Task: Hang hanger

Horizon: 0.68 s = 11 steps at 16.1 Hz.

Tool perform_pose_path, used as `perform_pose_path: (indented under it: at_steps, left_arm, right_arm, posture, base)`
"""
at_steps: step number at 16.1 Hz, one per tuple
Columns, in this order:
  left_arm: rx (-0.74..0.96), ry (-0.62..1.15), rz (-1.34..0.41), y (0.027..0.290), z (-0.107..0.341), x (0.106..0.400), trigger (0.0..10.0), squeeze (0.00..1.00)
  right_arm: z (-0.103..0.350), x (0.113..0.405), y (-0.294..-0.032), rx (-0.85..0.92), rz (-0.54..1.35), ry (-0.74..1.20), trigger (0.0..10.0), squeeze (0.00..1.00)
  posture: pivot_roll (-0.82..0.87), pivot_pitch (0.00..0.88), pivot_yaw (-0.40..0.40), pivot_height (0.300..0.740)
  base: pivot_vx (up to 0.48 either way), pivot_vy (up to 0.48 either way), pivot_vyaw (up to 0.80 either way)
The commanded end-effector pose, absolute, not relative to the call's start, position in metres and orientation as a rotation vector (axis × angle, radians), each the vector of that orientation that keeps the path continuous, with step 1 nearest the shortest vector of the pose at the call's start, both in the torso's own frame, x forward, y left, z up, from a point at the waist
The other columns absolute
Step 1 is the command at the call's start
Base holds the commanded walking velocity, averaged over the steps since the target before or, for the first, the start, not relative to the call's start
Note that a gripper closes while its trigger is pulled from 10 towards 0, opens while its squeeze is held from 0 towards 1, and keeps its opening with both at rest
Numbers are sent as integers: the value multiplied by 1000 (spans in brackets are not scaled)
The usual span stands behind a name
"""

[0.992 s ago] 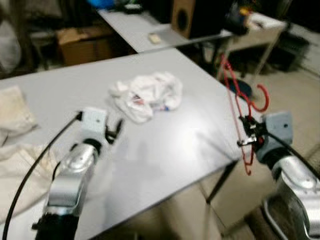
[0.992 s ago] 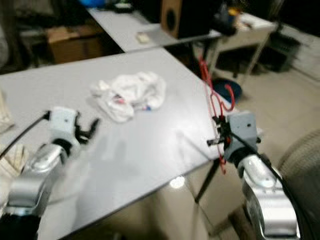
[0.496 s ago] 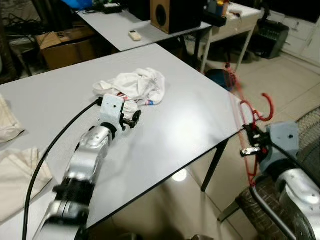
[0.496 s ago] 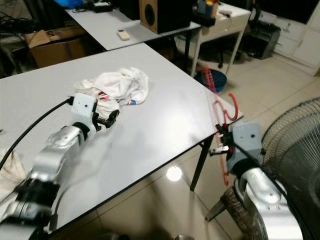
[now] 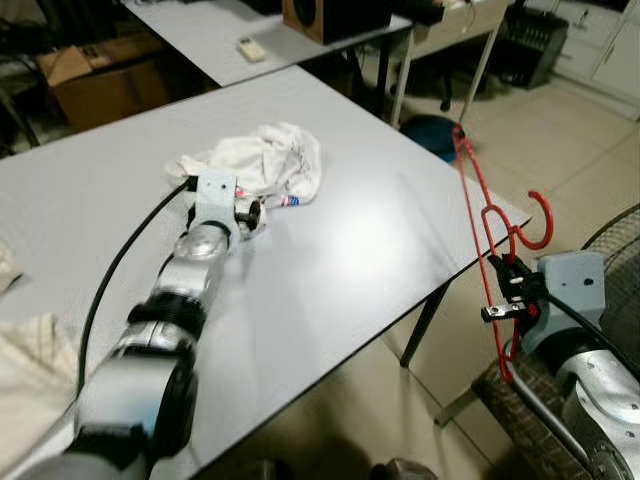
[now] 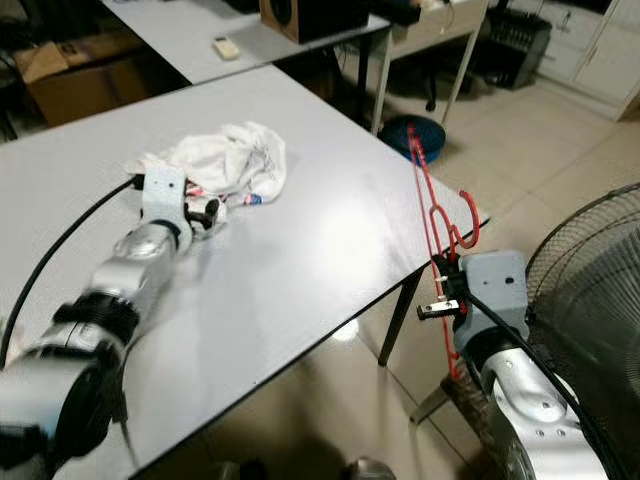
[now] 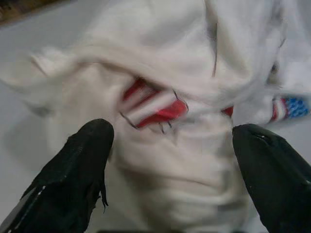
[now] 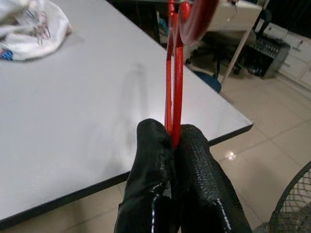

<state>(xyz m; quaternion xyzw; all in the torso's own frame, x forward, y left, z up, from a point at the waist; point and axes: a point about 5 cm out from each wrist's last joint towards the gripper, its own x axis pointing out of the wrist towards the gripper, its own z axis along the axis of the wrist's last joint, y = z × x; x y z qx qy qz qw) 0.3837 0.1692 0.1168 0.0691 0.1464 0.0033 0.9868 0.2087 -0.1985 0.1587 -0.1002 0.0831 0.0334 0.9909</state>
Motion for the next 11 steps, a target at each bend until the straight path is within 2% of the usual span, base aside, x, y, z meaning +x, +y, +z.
perform_pose_path:
  at_steps: [1, 2, 4, 11]
  left_arm:
    - [152, 335, 40, 172, 109, 381, 10000, 0]
    - [166, 362, 73, 175, 105, 380, 10000, 0]
    - [130, 372, 128, 185, 103, 378, 0, 0]
    - [20, 331, 70, 183, 96, 373, 0, 0]
  right_arm:
    - [164, 208, -197, -213, 67, 153, 10000, 0]
    - [164, 207, -196, -214, 66, 152, 10000, 0]
    - [165, 209, -197, -212, 61, 149, 10000, 0]
    - [163, 224, -189, -205, 104, 125, 10000, 0]
  posture:
    - [-287, 95, 47, 740]
    - [-292, 86, 51, 740]
    - [-284, 71, 52, 740]
    - [-238, 12, 34, 740]
  base:
    - [0, 0, 0]
    - [0, 0, 0]
    - [0, 0, 0]
    - [0, 0, 0]
